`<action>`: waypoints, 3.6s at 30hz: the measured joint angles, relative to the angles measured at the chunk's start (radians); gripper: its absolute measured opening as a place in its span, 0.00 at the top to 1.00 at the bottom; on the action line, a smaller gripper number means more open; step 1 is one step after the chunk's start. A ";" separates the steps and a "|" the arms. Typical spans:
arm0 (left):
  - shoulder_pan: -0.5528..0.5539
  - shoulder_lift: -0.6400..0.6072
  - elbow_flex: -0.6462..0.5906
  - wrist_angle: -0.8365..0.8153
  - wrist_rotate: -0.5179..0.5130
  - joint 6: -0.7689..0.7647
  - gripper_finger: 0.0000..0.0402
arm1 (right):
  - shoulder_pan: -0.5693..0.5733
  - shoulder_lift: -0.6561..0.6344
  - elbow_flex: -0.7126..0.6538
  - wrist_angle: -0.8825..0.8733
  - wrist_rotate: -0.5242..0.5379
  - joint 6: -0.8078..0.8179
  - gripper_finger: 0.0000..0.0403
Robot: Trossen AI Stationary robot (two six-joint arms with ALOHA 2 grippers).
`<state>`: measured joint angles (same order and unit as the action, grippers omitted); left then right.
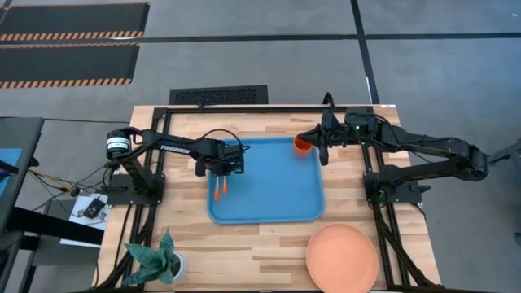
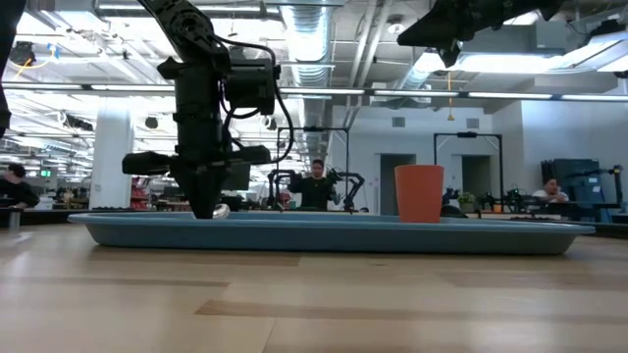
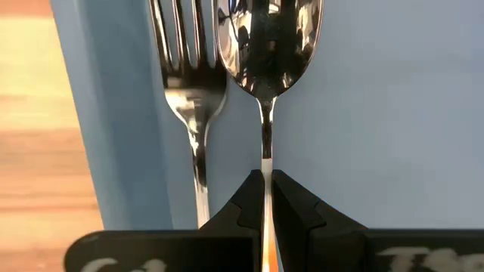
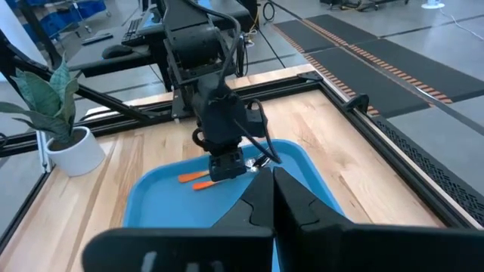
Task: Pick and place plate/cup/fork/spoon on tray
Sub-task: Put the orange spoon to the right of the orange fork on the blue serving tray, then adjust the blue serving tray
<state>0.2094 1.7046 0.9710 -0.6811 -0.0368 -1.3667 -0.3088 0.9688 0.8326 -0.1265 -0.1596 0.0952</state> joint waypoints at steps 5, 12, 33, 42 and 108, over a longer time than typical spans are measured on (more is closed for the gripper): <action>0.007 0.000 0.000 0.000 0.007 0.027 1.00 | 0.000 0.000 0.000 0.000 0.000 0.000 0.97; 0.010 0.000 0.000 0.000 0.026 0.038 1.00 | 0.000 0.000 0.000 0.000 0.000 0.000 0.97; 0.010 0.000 0.000 0.009 0.033 0.034 1.00 | 0.000 0.000 0.000 0.000 0.000 -0.002 0.97; 0.011 -0.001 -0.009 0.019 0.052 0.047 1.00 | 0.000 0.000 0.000 0.000 0.000 -0.011 0.97; -0.797 -0.312 -0.215 0.325 -0.200 0.448 1.00 | 0.269 0.000 0.000 -0.217 0.181 0.218 0.98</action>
<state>-0.5875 1.3926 0.7557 -0.3559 -0.2365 -0.9191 -0.0400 0.9684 0.8330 -0.3435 0.0217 0.3127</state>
